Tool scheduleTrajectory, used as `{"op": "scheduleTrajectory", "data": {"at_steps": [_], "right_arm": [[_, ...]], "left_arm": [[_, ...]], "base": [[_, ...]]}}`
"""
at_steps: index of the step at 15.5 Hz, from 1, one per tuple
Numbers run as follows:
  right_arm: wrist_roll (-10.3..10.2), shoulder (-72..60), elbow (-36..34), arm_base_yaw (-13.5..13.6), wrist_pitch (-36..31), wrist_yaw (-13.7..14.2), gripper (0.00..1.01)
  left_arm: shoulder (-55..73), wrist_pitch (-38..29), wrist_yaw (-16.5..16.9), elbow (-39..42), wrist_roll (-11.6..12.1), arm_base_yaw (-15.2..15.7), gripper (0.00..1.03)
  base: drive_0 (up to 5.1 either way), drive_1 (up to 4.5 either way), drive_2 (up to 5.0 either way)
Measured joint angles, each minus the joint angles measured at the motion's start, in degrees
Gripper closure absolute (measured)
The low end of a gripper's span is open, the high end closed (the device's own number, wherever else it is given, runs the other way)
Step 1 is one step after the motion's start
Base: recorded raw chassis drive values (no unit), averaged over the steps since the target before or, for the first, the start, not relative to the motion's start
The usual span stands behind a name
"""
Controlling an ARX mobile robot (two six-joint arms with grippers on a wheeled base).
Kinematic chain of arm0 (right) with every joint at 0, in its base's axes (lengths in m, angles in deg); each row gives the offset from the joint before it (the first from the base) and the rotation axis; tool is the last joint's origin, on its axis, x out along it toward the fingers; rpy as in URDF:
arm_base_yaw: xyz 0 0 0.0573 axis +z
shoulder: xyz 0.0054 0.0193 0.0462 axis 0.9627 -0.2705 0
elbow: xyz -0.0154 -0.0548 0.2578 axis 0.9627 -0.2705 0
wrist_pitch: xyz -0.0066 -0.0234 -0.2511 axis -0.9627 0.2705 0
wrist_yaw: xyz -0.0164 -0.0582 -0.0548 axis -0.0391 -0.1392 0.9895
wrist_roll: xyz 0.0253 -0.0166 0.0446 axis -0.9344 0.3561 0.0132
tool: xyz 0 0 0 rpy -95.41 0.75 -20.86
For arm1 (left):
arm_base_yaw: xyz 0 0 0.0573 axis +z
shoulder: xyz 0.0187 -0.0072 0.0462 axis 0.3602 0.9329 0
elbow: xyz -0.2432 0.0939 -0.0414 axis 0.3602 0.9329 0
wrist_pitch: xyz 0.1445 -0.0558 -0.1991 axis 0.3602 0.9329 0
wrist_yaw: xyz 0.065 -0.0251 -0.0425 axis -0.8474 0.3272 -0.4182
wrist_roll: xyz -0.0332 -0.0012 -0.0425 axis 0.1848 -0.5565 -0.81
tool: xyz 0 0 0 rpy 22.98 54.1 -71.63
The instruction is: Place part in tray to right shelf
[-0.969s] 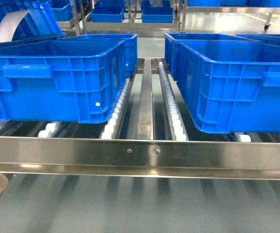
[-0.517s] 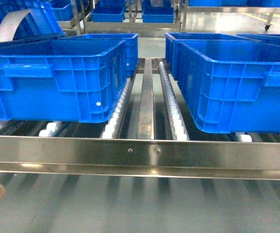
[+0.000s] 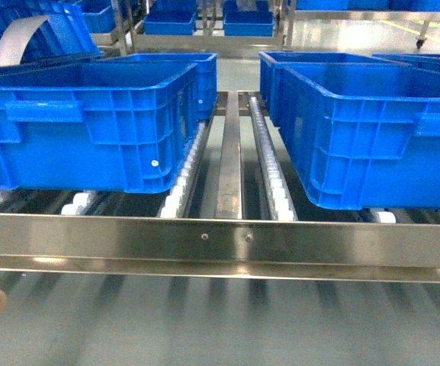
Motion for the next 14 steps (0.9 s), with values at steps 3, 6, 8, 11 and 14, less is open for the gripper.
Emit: {"op": "scheduleTrajectory", "data": {"at_steps": [3, 6, 8, 11, 14], "right_arm": [[0.0, 0.0, 0.0, 0.0, 0.0, 0.0, 0.26], [-0.04, 0.0, 0.0, 0.0, 0.0, -0.02, 0.01], [-0.02, 0.0, 0.0, 0.0, -0.02, -0.02, 0.03], [-0.04, 0.0, 0.0, 0.0, 0.0, 0.0, 0.03], [-0.02, 0.0, 0.0, 0.0, 0.0, 0.0, 0.03]], "left_arm": [[0.0, 0.0, 0.0, 0.0, 0.0, 0.0, 0.9], [0.0, 0.0, 0.0, 0.0, 0.0, 0.0, 0.9], [0.0, 0.0, 0.0, 0.0, 0.0, 0.0, 0.9], [0.0, 0.0, 0.0, 0.0, 0.0, 0.0, 0.9], [0.0, 0.0, 0.0, 0.0, 0.0, 0.0, 0.9]], "base": [[0.0, 0.0, 0.0], [0.0, 0.0, 0.0], [0.0, 0.0, 0.0], [0.0, 0.0, 0.0], [0.0, 0.0, 0.0]]}}
